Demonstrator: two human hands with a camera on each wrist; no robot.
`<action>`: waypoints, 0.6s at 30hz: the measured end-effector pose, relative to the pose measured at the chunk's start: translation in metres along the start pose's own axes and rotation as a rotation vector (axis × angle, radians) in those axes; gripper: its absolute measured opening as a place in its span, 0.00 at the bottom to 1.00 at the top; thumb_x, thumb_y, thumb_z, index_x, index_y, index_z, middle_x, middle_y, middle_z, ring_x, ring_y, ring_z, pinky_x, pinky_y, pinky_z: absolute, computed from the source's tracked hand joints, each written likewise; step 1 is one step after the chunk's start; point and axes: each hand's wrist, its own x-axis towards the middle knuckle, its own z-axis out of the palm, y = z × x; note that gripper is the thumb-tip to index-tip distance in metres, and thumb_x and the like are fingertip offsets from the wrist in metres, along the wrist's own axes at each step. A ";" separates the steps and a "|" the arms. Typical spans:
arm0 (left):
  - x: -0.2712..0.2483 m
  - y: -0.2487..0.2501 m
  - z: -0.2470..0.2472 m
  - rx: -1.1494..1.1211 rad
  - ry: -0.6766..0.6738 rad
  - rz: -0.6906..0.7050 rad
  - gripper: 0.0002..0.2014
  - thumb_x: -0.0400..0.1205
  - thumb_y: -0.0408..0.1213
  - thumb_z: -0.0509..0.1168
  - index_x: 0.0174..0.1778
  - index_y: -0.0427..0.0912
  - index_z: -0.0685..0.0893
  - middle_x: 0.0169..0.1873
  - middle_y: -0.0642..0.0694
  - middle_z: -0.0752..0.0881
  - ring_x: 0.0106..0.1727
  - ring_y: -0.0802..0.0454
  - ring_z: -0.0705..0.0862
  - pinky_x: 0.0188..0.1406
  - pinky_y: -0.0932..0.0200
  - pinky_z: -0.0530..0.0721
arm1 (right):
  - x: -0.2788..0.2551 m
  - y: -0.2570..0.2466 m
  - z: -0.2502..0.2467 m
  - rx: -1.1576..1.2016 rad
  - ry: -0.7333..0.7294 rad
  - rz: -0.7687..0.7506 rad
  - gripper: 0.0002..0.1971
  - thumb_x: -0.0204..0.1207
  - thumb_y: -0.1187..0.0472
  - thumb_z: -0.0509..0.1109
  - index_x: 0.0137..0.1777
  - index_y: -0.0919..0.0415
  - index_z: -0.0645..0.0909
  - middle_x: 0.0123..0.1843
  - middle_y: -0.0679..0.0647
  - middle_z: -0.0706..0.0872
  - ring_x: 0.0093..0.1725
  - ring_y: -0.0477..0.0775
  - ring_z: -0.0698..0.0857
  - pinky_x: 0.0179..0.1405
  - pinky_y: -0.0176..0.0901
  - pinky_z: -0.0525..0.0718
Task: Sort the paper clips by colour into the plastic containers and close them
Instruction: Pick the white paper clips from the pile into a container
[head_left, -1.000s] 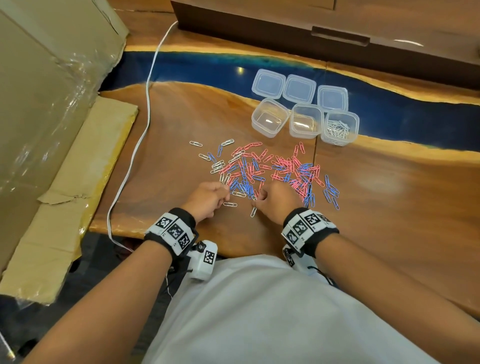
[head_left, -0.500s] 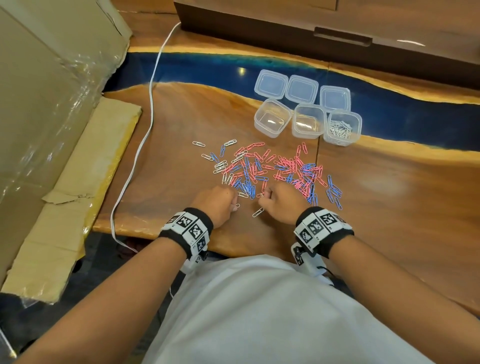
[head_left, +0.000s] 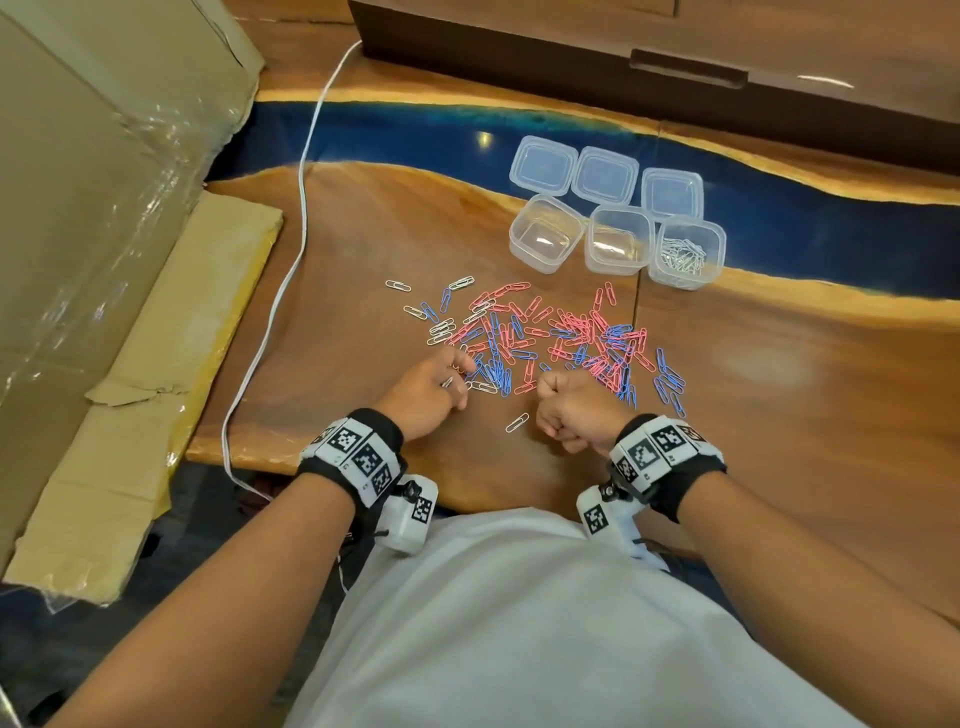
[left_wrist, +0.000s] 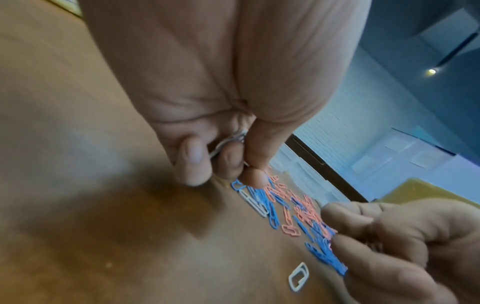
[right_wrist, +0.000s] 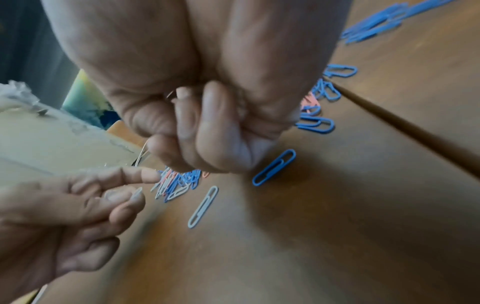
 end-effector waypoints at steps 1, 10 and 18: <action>0.001 0.001 0.000 -0.020 -0.005 -0.020 0.12 0.82 0.24 0.55 0.49 0.46 0.78 0.27 0.52 0.77 0.27 0.62 0.73 0.26 0.66 0.68 | -0.001 -0.001 0.000 -0.065 -0.013 -0.016 0.17 0.65 0.77 0.56 0.27 0.54 0.65 0.22 0.56 0.70 0.16 0.47 0.59 0.20 0.28 0.57; 0.008 0.002 0.009 0.098 0.088 -0.012 0.18 0.81 0.42 0.67 0.31 0.47 0.66 0.25 0.52 0.68 0.29 0.52 0.66 0.29 0.58 0.65 | 0.010 0.007 0.004 -1.015 0.066 -0.329 0.04 0.73 0.53 0.74 0.44 0.48 0.82 0.33 0.43 0.79 0.38 0.49 0.79 0.38 0.41 0.73; 0.010 0.006 0.013 0.679 0.203 0.160 0.07 0.79 0.43 0.68 0.51 0.49 0.83 0.48 0.51 0.86 0.51 0.47 0.82 0.40 0.58 0.71 | 0.009 0.000 0.010 -1.196 -0.031 -0.322 0.05 0.74 0.60 0.64 0.39 0.55 0.80 0.40 0.51 0.83 0.42 0.58 0.82 0.39 0.46 0.78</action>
